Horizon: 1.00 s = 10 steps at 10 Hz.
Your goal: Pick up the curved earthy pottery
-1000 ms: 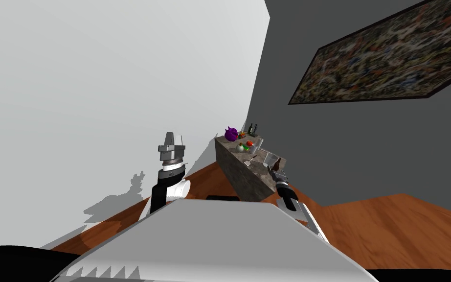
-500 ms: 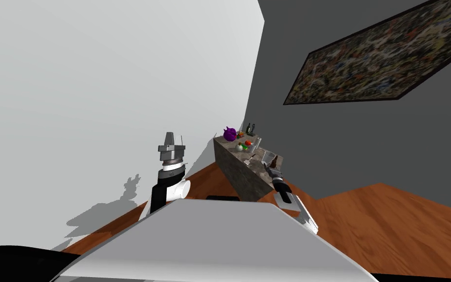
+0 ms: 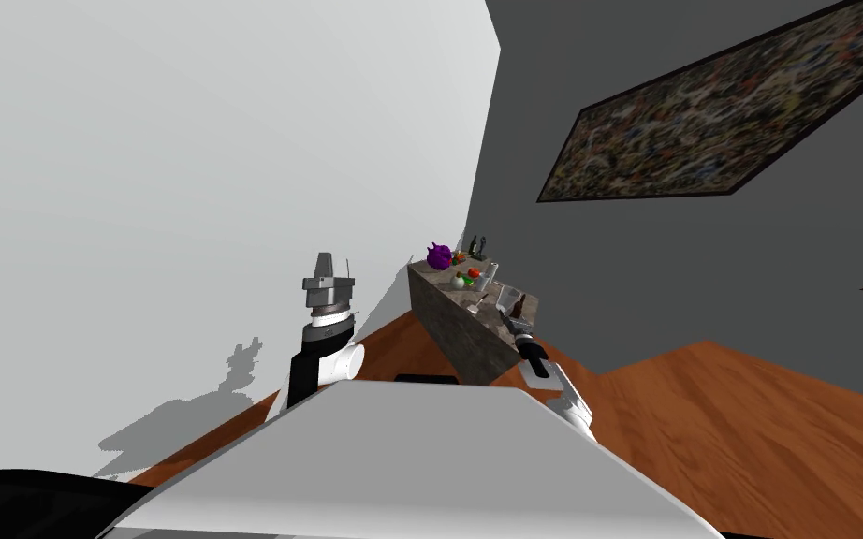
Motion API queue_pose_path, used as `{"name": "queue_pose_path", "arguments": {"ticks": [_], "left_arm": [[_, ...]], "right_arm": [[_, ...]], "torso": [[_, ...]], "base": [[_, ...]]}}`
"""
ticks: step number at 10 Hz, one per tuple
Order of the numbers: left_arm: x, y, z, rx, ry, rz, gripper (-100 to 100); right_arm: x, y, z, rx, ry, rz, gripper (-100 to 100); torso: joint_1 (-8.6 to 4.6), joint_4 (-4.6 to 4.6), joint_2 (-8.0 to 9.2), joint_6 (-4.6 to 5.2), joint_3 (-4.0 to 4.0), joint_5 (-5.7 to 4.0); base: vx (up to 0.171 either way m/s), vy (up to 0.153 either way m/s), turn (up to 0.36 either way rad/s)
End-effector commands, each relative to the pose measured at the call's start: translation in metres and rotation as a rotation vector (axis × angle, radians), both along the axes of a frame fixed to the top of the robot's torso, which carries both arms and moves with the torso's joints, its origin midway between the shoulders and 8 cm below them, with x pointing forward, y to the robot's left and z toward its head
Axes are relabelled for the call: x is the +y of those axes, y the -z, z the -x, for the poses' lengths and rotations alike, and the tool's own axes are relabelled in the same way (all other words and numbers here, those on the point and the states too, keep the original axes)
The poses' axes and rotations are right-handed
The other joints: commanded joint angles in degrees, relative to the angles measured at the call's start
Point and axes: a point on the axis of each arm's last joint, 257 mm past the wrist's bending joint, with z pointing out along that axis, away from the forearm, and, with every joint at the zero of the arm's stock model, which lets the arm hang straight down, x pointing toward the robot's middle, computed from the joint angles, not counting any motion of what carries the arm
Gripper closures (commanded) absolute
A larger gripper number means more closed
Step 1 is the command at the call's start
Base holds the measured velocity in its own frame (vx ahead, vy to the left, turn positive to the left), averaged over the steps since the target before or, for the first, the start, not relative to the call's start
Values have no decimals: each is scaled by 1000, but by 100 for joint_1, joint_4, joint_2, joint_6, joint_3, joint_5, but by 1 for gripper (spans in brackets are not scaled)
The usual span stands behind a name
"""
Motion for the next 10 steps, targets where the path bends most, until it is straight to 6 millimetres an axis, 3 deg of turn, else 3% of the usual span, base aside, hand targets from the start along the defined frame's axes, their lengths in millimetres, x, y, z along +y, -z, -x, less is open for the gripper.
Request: {"name": "queue_pose_path", "arguments": {"ticks": [1, 4, 5, 6, 8, 9, 10], "left_arm": [[0, 0, 0, 0, 0, 0, 0], [0, 0, 0, 0, 0, 0, 0], [0, 0, 0, 0, 0, 0, 0], [0, 0, 0, 0, 0, 0, 0], [0, 0, 0, 0, 0, 0, 0], [0, 0, 0, 0, 0, 0, 0], [0, 0, 0, 0, 0, 0, 0]], "right_arm": [[8, -12, -21, -30, -58, 6, -100], [1, 10, -21, 11, -41, -11, -100], [9, -8, -41, -28, -96, 1, -100], [8, -13, -49, -35, -97, 3, -100], [1, 7, -43, 3, -80, -9, -100], [4, -17, -62, -39, -131, 15, -100], [3, -14, -69, -34, -125, 7, -100]], "torso": [[0, 0, 0, 0, 0, 0], [13, -2, 1, -3, -1, 0], [5, -4, 0, -5, -2, -4], [17, -3, 1, -2, -1, -1], [17, -3, -4, -8, -3, -1], [7, -4, -6, -6, -5, -3], [18, -4, -6, -3, -5, -1]], "base": [[5, 51, -156], [-5, 37, -50], [-14, 54, -188], [-13, 69, -128], [2, 26, 19], [0, 52, -204], [-13, 74, -124]]}}
